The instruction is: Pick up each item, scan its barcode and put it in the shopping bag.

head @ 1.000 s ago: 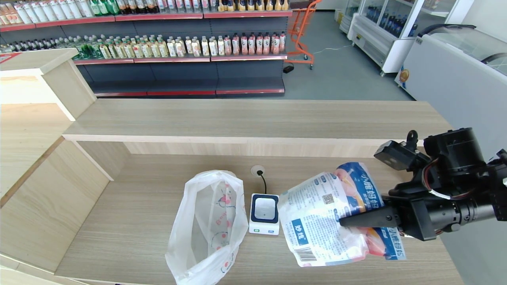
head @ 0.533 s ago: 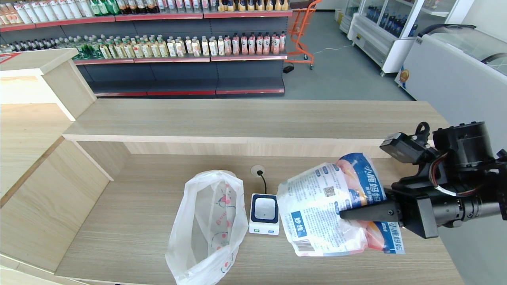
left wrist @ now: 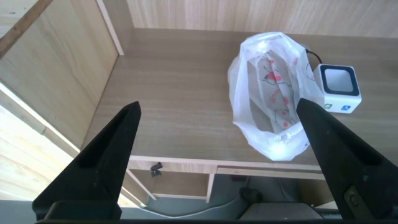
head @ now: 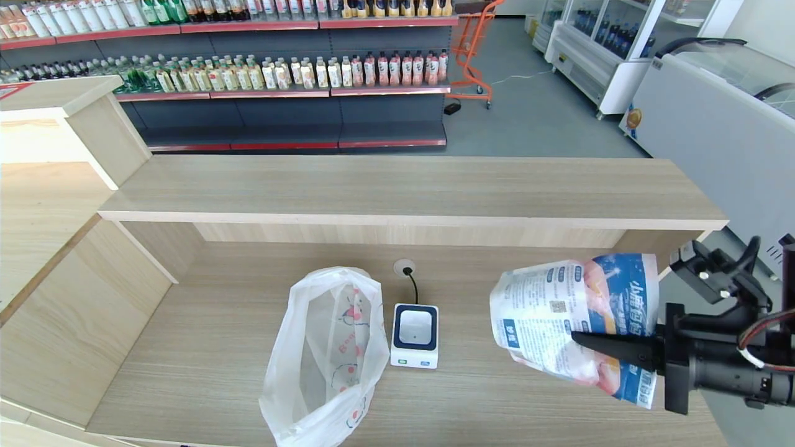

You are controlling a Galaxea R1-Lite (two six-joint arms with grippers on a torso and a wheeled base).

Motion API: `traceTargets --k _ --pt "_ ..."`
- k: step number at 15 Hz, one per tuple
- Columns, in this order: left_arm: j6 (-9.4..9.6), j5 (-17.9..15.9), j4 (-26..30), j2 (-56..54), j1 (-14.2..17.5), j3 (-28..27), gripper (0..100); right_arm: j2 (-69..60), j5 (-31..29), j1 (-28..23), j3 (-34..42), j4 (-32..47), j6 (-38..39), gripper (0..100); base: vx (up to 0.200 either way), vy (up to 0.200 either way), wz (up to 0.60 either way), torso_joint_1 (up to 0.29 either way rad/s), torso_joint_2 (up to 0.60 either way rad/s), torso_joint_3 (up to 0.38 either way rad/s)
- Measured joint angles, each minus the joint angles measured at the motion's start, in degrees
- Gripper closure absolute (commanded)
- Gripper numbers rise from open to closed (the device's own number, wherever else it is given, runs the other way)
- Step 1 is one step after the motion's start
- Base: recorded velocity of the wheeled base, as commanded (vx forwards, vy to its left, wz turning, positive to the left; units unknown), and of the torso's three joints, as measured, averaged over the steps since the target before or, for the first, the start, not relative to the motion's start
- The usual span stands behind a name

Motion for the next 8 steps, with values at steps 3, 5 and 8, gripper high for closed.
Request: traceTargets --k 3,5,8 --pt "0.0 0.0 0.0 0.0 0.0 0.0 0 -7.8 -1.7 -2.6 8.6 0.6 -9.1 100 0.0 0.0 0.0 0.0 0.0 0.0" --pt "0.45 -0.1 0.0 0.0 0.0 0.0 0 -11.7 -4.3 -4.6 11.3 2.7 -9.5 100 0.0 0.0 0.0 0.0 0.0 0.0" --pt "0.52 -0.1 0.0 0.0 0.0 0.0 0 -16.0 -5.9 -5.4 11.9 6.5 -8.8 100 0.0 0.0 0.0 0.0 0.0 0.0"
